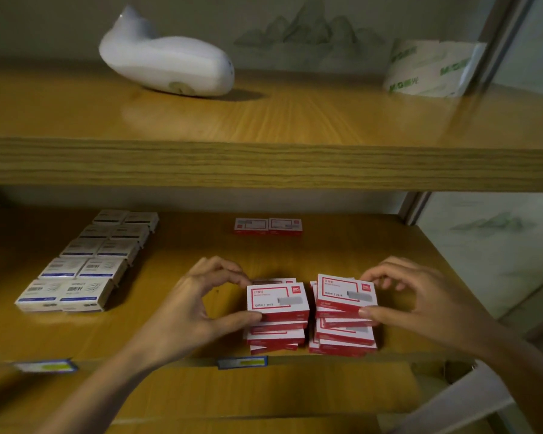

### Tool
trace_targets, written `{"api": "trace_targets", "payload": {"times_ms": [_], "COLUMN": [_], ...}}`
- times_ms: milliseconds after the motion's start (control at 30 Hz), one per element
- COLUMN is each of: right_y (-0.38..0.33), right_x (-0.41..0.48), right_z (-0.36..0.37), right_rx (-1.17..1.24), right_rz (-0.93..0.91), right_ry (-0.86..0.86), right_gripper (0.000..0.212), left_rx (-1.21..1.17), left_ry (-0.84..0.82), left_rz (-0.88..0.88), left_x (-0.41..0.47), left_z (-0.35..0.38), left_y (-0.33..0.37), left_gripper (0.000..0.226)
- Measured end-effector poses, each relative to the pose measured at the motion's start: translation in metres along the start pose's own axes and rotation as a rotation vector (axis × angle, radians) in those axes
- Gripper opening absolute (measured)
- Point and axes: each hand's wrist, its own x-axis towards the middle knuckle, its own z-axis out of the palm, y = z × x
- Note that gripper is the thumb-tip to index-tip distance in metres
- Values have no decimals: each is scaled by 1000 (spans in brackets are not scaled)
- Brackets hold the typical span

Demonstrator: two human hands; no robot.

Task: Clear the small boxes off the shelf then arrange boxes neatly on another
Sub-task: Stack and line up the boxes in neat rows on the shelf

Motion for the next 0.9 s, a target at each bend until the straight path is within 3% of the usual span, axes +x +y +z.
{"api": "trace_targets", "payload": {"times_ms": [133, 333, 500, 667, 900], "right_y": [0, 5, 11, 21, 28], "right_x": [8, 64, 108, 127, 141], "right_z": [-6, -3, 31, 55, 65], "right_rx": [11, 6, 36, -37, 103], "right_rz": [21, 127, 188, 169, 221], "right_ry": [26, 40, -43, -139, -87], "right_gripper": [37, 44, 45, 46, 48], "left_rx": [33, -72, 53, 254, 345], "left_ry": [48, 86, -20, -44, -32], "left_rz": [29, -112, -236, -247, -241], "left_x": [7, 38, 61, 74, 91], "left_z": [-11, -29, -16, -5, 3], "left_y": [-15, -57, -97, -116, -124], "left_gripper": [39, 25, 42, 39, 40]}}
